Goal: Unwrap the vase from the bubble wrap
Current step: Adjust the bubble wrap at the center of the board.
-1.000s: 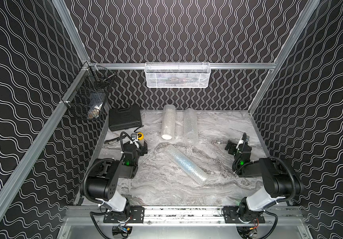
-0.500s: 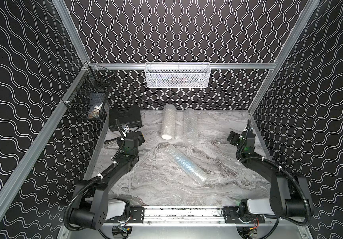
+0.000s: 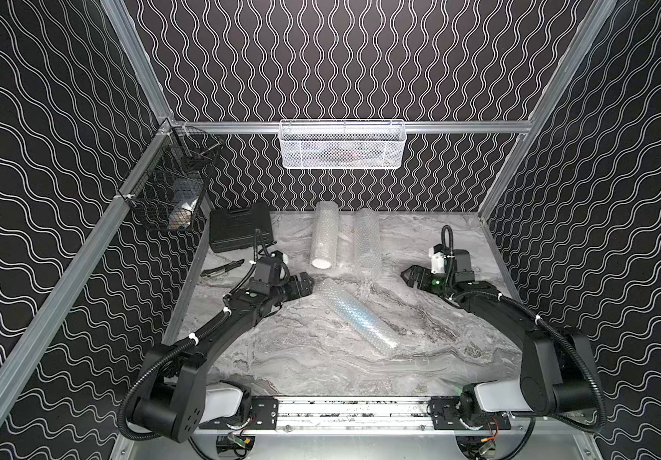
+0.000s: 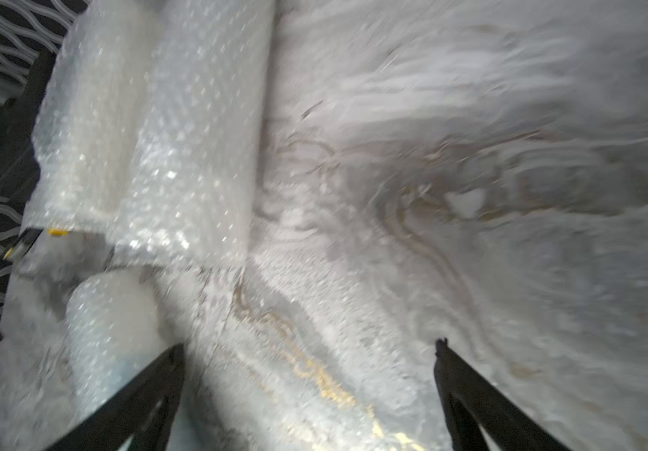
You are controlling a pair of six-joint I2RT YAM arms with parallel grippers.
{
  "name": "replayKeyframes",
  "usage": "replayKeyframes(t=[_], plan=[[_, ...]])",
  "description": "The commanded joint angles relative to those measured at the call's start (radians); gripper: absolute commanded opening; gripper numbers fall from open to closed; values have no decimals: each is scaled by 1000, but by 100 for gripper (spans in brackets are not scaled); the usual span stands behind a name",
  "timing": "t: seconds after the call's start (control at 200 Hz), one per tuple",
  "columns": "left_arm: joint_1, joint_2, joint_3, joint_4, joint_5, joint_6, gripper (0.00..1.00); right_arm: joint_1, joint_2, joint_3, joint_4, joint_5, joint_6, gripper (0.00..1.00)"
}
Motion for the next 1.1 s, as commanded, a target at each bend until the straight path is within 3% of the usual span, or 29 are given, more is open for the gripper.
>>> replayKeyframes(t=[0.0, 0.27, 0.435, 0.726, 1.096], plan=[[-52, 31, 7, 15, 148, -28, 100, 48, 15, 16, -94, -70, 13, 99], [-109, 157, 0, 125, 202, -63, 99, 126, 47, -17, -121, -150, 27, 97], [-117, 221, 1, 186, 237, -76, 97, 154, 46, -91, -84, -188, 66, 88], [-121, 333, 21, 278, 266, -88, 92, 216, 56, -144, -33, -218, 121, 80], [-120, 402, 107, 237, 266, -42, 87, 326, 52, -177, 4, -235, 177, 80]])
